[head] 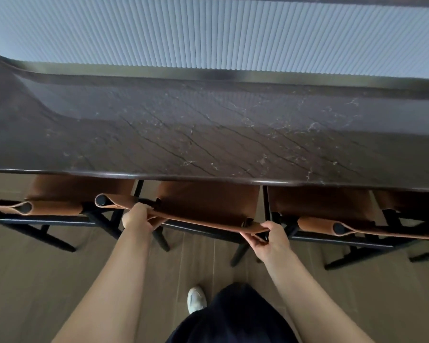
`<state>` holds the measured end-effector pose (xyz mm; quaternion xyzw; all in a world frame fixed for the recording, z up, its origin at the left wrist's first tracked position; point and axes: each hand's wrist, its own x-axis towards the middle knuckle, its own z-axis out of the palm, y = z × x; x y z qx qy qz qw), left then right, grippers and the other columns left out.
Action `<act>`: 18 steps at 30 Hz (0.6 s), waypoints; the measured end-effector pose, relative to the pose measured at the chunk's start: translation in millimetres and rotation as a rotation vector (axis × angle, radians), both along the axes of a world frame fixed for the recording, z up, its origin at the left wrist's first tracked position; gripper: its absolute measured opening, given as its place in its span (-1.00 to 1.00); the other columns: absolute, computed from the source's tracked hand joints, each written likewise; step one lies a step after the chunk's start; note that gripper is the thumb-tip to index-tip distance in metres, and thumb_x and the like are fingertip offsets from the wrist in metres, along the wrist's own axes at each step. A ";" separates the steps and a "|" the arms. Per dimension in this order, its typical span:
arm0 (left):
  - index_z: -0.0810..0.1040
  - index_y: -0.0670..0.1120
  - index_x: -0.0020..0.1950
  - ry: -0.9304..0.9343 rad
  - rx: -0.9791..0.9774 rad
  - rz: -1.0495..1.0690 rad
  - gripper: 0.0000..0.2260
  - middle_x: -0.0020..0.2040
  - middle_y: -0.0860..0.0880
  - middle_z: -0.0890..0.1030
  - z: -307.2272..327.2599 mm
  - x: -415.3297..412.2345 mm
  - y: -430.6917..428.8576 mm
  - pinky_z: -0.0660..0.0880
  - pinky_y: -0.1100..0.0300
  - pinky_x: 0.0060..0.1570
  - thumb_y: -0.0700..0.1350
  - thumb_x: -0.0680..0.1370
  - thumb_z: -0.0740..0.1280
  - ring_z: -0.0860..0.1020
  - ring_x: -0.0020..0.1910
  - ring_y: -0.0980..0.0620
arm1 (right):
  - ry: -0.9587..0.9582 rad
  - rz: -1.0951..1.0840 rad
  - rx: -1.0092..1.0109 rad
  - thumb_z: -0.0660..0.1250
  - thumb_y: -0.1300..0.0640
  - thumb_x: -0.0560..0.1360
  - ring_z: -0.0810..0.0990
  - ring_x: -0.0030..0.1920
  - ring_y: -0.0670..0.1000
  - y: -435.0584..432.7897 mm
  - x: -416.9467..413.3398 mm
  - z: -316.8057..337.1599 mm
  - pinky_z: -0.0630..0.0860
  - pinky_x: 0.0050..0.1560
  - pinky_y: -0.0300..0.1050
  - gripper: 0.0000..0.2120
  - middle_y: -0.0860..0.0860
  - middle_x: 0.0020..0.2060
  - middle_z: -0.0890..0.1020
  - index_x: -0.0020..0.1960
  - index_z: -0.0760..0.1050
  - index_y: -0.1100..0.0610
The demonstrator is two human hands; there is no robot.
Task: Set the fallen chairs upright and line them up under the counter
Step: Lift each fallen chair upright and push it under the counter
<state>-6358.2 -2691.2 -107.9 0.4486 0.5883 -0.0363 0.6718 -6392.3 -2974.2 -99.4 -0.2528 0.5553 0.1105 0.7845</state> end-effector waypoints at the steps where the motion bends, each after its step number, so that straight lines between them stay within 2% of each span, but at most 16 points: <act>1: 0.43 -0.25 0.26 -0.006 -0.007 -0.005 -0.62 0.08 -0.27 0.61 -0.4 -1.2 2.4 0.56 -0.10 -0.41 -0.42 0.45 0.19 0.63 -0.12 -0.24 | 0.002 -0.004 -0.013 0.26 0.35 0.53 0.53 -0.09 0.33 0.6 0.5 0.0 0.60 -0.33 0.24 -0.92 0.27 0.00 0.45 -0.02 0.41 0.22; 3: 0.42 -0.26 0.25 -0.019 -0.006 -0.018 -0.64 0.05 -0.26 0.60 -0.4 -1.1 3.6 0.55 -0.10 -0.45 -0.42 0.47 0.18 0.62 -0.16 -0.25 | 0.002 -0.013 -0.034 0.25 0.36 0.52 0.51 -0.11 0.33 2.1 1.0 0.0 0.58 -0.45 0.23 -0.91 0.26 -0.02 0.43 -0.02 0.40 0.22; 4: 0.42 -0.25 0.25 -0.027 -0.007 -0.026 -0.66 0.05 -0.26 0.60 -0.2 -0.2 3.5 0.54 -0.11 -0.46 -0.41 0.48 0.18 0.62 -0.17 -0.24 | 0.003 -0.018 -0.040 0.24 0.37 0.52 0.50 -0.12 0.33 2.4 1.3 -0.2 0.58 -0.45 0.22 -0.91 0.25 -0.03 0.43 -0.03 0.40 0.22; 7: 0.43 -0.23 0.24 -0.010 -0.014 -0.056 -0.73 0.09 -0.25 0.60 -0.5 1.9 6.3 0.53 -0.12 -0.44 -0.35 0.54 0.20 0.62 -0.10 -0.24 | 0.010 -0.026 -0.046 0.25 0.36 0.52 0.50 -0.13 0.33 2.7 2.9 0.1 0.57 -0.35 0.26 -0.93 0.25 -0.04 0.43 -0.04 0.40 0.23; 9: 0.44 -0.24 0.17 0.006 -0.032 -0.082 -0.78 0.09 -0.26 0.60 -1.1 1.4 10.0 0.54 -0.12 -0.46 -0.38 0.54 0.20 0.62 -0.06 -0.26 | 0.003 -0.023 -0.054 0.24 0.36 0.52 0.51 -0.13 0.33 2.6 2.8 -0.3 0.56 -0.32 0.27 -0.93 0.26 -0.04 0.44 -0.04 0.40 0.24; 11: 0.44 -0.24 0.09 0.014 -0.046 -0.071 -0.80 0.03 -0.26 0.60 -1.0 -0.3 13.2 0.54 -0.10 -0.51 -0.42 0.51 0.20 0.63 -0.11 -0.27 | -0.004 -0.023 -0.060 0.24 0.37 0.52 0.52 -0.11 0.34 2.2 2.8 -0.8 0.57 -0.28 0.30 -0.92 0.27 -0.04 0.46 -0.02 0.41 0.24; 13: 0.46 -0.26 0.16 0.004 -0.043 -0.045 -0.71 0.02 -0.27 0.60 -3.2 -3.7 15.0 0.55 -0.13 -0.46 -0.46 0.48 0.19 0.62 -0.16 -0.26 | -0.002 -0.014 -0.061 0.24 0.38 0.52 0.52 -0.08 0.34 0.2 2.8 -1.6 0.57 -0.20 0.33 -0.89 0.27 -0.02 0.47 0.01 0.42 0.23; 15: 0.45 -0.28 0.26 -0.011 -0.037 -0.026 -0.63 0.06 -0.30 0.59 -4.9 -9.1 16.8 0.58 -0.16 -0.30 -0.48 0.47 0.20 0.60 -0.17 -0.28 | -0.002 0.002 -0.057 0.23 0.39 0.52 0.52 -0.03 0.35 -1.8 3.5 -3.1 0.56 -0.12 0.35 -0.88 0.26 -0.01 0.46 0.01 0.42 0.23; 17: 0.45 -0.29 0.22 -0.013 -0.041 -0.003 -0.67 0.02 -0.31 0.60 -7.1 -17.6 19.9 0.60 -0.17 -0.23 -0.47 0.48 0.23 0.59 -0.19 -0.27 | -0.004 0.007 -0.061 0.23 0.40 0.52 0.50 -0.02 0.34 -1.4 3.9 -5.5 0.55 -0.03 0.37 -0.88 0.25 0.01 0.45 0.00 0.42 0.24; 18: 0.46 -0.30 0.15 -0.014 -0.043 0.005 -0.73 -0.06 -0.31 0.59 -8.7 -23.9 22.0 0.61 -0.16 -0.28 -0.48 0.47 0.24 0.59 -0.22 -0.26 | -0.007 0.020 -0.068 0.22 0.41 0.51 0.49 -0.04 0.33 -0.1 2.8 -6.2 0.55 -0.04 0.37 -0.88 0.25 0.01 0.45 -0.02 0.42 0.23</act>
